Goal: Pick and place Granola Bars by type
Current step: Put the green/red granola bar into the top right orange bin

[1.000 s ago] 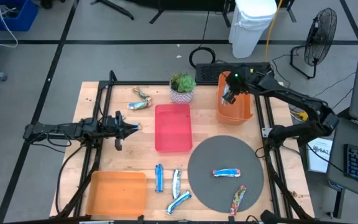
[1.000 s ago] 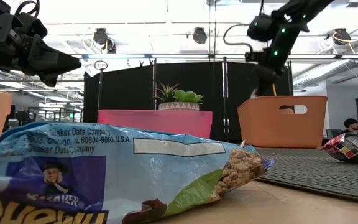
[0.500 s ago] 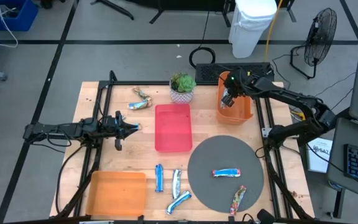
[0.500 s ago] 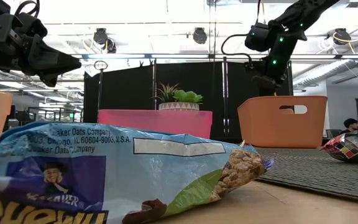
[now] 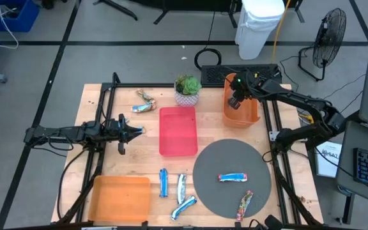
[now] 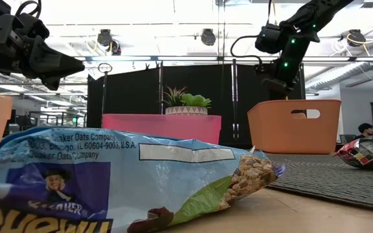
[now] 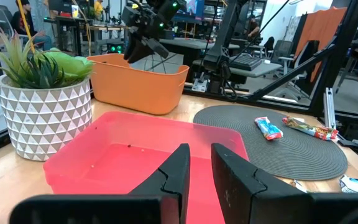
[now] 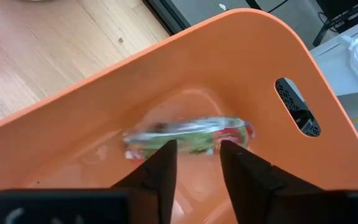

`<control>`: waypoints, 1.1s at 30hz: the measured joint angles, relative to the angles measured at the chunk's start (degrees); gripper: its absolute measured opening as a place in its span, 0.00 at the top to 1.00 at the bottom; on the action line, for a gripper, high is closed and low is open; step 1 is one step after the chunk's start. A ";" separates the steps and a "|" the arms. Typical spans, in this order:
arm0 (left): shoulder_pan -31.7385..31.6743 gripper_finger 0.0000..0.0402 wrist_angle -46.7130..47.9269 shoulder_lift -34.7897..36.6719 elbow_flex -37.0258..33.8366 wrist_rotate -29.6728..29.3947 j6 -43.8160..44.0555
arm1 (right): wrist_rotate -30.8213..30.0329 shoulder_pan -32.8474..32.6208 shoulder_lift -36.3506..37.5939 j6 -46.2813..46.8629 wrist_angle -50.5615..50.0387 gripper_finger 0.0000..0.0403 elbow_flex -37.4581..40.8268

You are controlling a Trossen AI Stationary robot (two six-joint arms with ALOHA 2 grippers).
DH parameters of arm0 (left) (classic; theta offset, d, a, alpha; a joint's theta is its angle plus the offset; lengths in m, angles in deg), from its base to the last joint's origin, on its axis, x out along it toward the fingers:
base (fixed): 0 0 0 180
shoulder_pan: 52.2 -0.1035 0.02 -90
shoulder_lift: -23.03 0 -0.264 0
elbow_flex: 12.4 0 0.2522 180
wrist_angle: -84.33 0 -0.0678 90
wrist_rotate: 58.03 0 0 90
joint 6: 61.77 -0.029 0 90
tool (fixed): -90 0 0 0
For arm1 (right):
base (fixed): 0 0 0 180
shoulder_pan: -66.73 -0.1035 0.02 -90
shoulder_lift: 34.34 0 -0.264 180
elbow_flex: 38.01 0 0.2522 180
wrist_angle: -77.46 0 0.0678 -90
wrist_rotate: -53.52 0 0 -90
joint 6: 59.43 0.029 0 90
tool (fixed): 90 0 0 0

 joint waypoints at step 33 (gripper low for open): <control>0.01 0.82 0.00 -0.02 0.00 0.00 0.00 | 49.43 -23.00 29.50 26.11 12.64 0.65 14.52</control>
